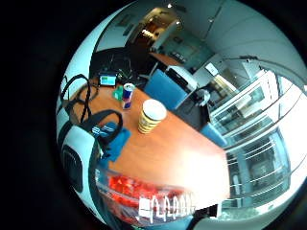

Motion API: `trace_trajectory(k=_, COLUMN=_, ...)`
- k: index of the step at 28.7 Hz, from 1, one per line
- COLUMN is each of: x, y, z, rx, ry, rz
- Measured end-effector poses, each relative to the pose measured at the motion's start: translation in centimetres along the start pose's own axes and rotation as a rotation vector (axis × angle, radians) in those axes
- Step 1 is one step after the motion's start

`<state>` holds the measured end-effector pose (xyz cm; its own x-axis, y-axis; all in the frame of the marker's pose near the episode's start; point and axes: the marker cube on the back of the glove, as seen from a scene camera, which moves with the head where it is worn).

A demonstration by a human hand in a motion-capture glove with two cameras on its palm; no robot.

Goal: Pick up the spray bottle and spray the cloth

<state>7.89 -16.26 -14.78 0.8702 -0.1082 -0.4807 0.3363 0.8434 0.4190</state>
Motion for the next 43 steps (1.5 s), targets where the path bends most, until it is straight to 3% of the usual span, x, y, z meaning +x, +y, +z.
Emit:
trace_trajectory(k=11, x=-4.5, y=1.2, z=7.3, rx=-0.3, ry=0.22, rz=-0.18)
trace_trajectory(k=19, x=-7.3, y=3.7, z=12.3, rx=-0.417, ry=0.301, rz=-0.253)
trace_trajectory(k=32, x=-7.9, y=3.9, z=12.8, rx=-0.423, ry=0.316, rz=-0.266)
trace_trajectory(k=43, x=-7.5, y=-0.7, z=6.0, rx=-0.259, ry=0.101, rz=-0.13)
